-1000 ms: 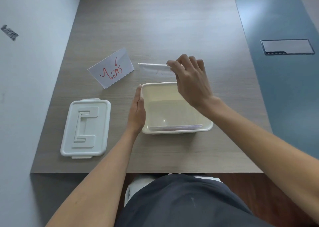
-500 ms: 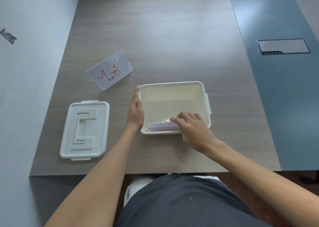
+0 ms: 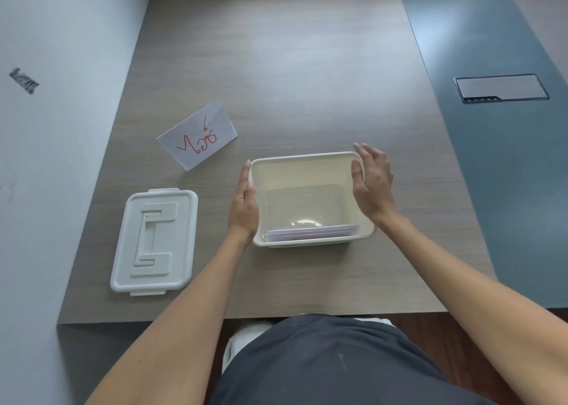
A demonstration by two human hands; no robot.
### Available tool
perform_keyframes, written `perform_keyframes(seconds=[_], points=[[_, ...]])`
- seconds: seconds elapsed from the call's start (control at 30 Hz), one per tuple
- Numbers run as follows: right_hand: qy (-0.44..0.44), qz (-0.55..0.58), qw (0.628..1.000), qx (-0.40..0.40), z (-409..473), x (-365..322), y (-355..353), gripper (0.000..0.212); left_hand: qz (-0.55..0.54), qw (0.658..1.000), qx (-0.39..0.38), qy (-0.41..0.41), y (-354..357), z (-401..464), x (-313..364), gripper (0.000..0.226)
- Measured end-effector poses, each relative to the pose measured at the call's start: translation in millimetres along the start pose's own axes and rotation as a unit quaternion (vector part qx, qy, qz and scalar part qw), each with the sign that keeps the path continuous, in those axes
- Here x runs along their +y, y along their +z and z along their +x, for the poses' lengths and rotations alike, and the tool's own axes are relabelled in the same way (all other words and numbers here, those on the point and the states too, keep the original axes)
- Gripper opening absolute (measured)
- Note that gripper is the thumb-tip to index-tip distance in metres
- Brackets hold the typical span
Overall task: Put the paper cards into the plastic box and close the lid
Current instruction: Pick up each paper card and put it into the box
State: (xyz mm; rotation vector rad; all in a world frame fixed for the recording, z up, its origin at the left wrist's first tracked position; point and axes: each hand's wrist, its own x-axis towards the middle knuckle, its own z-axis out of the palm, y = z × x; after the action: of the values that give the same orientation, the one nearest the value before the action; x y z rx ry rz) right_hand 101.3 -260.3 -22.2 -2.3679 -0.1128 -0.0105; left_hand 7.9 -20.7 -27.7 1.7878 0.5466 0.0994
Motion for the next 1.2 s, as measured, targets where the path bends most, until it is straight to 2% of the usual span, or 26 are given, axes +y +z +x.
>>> perform_keyframes(seconds=[0.1, 0.17, 0.3, 0.5, 0.57, 0.63, 0.7, 0.8, 0.87, 0.93, 1.03, 1.2], points=[[0.085, 0.118, 0.989, -0.041, 2.2, 6.3, 0.8, 0.038, 0.0, 1.0, -0.001, 0.0, 0.4, 0.4, -0.8, 0.049], [0.104, 0.155, 0.981, -0.059, 1.3, 9.0, 0.4, 0.036, 0.002, 1.0, -0.001, 0.002, 1.1, 0.6, -0.7, 0.049], [0.136, 0.157, 0.977, -0.057, 3.4, 10.2, 0.8, 0.038, 0.02, 1.0, 0.015, 0.017, -1.2, 2.5, -1.8, 0.047], [0.155, 0.171, 0.971, -0.069, 3.8, 12.2, 1.8, 0.038, 0.131, 0.987, 0.094, 0.023, -31.4, 41.1, -3.4, 0.038], [0.15, 0.179, 0.97, -0.071, 4.3, 12.2, 2.2, 0.039, 0.218, 0.965, 0.134, 0.057, -52.4, 64.6, 1.2, 0.037], [0.145, 0.184, 0.969, -0.072, 4.4, 14.1, 3.6, 0.042, 0.338, 0.919, 0.182, 0.087, -75.0, 88.5, 9.9, 0.035], [0.145, 0.183, 0.97, -0.069, 3.9, 14.9, 4.5, 0.045, 0.41, 0.883, 0.207, 0.097, -96.7, 110.4, 19.4, 0.037], [0.147, 0.181, 0.97, -0.07, 3.9, 15.4, 5.5, 0.045, 0.473, 0.862, 0.176, 0.035, -125.7, 139.2, 19.9, 0.044], [0.146, 0.178, 0.971, -0.064, 4.5, 17.1, 6.9, 0.044, 0.495, 0.858, 0.132, -0.028, -140.4, 151.2, 13.6, 0.045], [0.149, 0.182, 0.97, -0.061, 7.0, 17.9, 5.8, 0.046, 0.495, 0.862, 0.099, -0.048, -146.7, 158.3, 7.9, 0.046], [0.151, 0.183, 0.969, -0.068, 6.1, 16.9, 6.9, 0.046, 0.478, 0.874, 0.088, -0.014, -151.2, 159.5, 1.0, 0.045], [0.148, 0.19, 0.968, -0.071, 5.4, 17.9, 8.4, 0.042, 0.432, 0.896, 0.098, 0.019, -144.2, 151.4, -2.7, 0.027]])
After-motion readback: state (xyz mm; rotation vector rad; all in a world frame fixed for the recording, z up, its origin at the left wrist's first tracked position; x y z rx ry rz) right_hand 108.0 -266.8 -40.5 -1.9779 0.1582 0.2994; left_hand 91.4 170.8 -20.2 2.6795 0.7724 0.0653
